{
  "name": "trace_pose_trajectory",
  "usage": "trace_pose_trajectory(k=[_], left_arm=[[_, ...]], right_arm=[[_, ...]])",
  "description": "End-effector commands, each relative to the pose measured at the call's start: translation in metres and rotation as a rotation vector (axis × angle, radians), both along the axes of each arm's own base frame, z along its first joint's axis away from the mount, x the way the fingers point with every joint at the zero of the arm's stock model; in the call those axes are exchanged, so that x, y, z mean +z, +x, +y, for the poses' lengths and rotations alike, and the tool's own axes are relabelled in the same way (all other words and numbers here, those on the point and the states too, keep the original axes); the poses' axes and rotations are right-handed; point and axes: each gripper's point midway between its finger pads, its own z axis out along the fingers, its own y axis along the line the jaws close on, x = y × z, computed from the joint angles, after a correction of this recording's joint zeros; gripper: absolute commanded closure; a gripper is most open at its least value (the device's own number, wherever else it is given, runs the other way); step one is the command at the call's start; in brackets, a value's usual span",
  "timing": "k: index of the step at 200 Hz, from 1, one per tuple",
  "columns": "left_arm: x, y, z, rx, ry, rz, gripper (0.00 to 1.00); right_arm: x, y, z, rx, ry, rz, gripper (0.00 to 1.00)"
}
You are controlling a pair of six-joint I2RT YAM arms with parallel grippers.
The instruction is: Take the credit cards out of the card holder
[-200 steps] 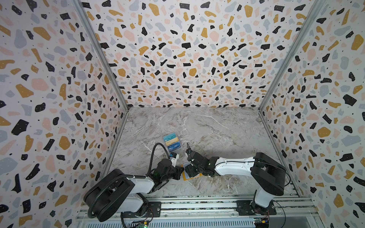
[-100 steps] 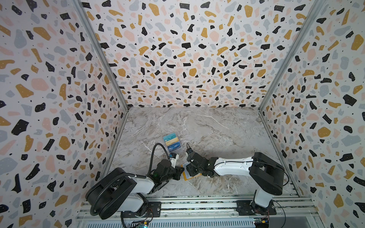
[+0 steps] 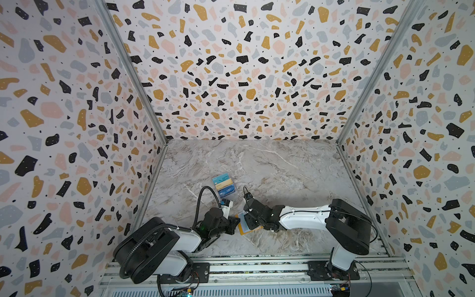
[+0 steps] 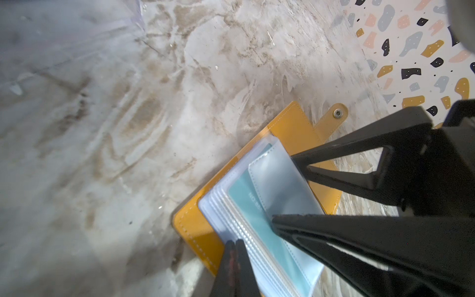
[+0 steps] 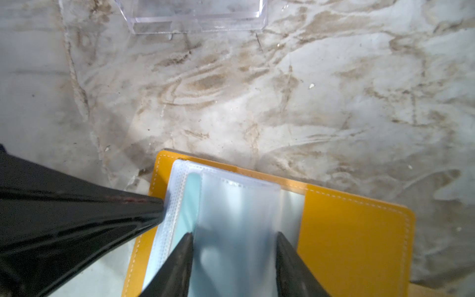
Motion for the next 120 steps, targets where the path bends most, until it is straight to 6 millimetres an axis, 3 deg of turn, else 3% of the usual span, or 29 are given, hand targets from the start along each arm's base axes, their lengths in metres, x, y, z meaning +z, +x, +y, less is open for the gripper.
trace_pose_trajectory(k=[1, 120], left_arm=[[-0.020, -0.012, 0.009, -0.009, 0.065, 0.057, 1.00], [-0.022, -0.010, 0.004, -0.053, 0.099, 0.057, 1.00]], right_arm=[[-0.004, -0.001, -0.029, -0.039, -0.086, 0.008, 0.48], [0.007, 0.011, -0.066, -0.130, -0.099, -0.011, 0.50]])
